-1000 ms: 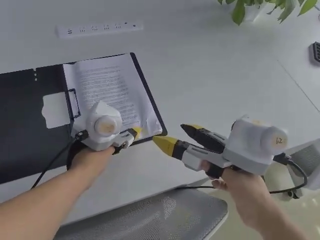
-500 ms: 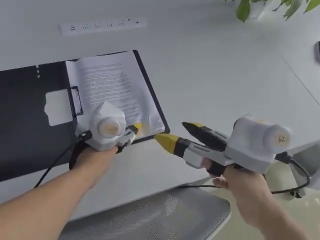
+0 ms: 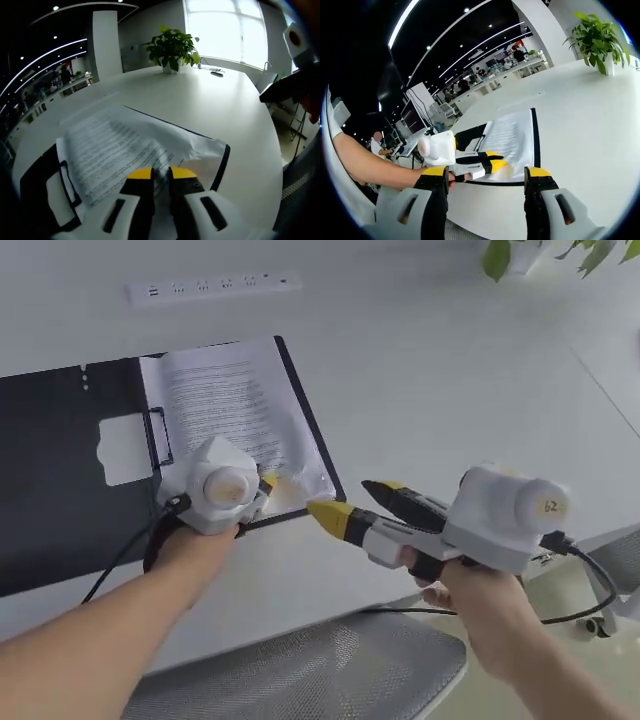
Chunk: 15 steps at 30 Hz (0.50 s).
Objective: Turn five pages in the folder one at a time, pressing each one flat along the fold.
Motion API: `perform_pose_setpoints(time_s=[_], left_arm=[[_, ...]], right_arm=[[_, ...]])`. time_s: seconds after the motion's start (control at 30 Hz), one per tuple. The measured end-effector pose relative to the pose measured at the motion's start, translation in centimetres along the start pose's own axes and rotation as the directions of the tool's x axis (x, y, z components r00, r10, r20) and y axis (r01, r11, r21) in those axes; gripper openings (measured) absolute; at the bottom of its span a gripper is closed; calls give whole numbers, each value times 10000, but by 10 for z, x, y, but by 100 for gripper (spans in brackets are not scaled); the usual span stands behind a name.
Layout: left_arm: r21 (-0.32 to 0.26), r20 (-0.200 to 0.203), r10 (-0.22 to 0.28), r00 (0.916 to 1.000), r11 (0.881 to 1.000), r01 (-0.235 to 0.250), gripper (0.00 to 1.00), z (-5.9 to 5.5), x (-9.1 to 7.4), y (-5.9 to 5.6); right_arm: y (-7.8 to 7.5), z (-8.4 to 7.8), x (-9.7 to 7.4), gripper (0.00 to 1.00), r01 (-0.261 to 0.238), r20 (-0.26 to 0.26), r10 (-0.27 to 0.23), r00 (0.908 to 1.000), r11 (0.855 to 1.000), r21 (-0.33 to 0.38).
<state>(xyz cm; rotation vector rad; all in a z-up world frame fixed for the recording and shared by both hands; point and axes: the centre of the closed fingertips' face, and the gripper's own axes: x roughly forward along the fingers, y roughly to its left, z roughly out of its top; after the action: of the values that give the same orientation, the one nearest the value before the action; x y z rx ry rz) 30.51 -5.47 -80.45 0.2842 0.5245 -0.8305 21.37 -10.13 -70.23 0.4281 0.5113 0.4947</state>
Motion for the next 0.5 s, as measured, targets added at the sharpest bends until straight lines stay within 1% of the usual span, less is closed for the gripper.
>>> perform_pose_setpoints(time_s=[0.03,0.17,0.27,0.33,0.37,0.47,0.5], left_arm=[[27,-3,10,10000,10000,-10,8,0,1,2],[-4,8,103,9999,9999,-103,6,0,2,4],[-100,20,121,9999,9999,-121,5,0,3,6],[-167,10,121,9999,9998,-121,4,-1,3,6],[-238,21,109,9999,9997,-108,4,-1,3,6],[-273,0,79,10000,9996,-79,4,0,3,7],[-297,2,83,10000,9995,-83,4,0,3,7]], right_arm=[[-1,0,1,60,-11,-14,11,10000,10000,25],[-6,-1,10,59,-1,-143,1,9999,10000,3],[-11,-5,19,58,7,-345,-5,9994,10000,83],[-16,-9,25,57,42,-546,-22,9985,9993,362],[-18,-9,28,56,48,-520,-28,9986,9993,378],[-25,-12,37,54,117,-608,-67,9981,9966,820],[-26,-12,39,53,152,-621,-98,9980,9961,872]])
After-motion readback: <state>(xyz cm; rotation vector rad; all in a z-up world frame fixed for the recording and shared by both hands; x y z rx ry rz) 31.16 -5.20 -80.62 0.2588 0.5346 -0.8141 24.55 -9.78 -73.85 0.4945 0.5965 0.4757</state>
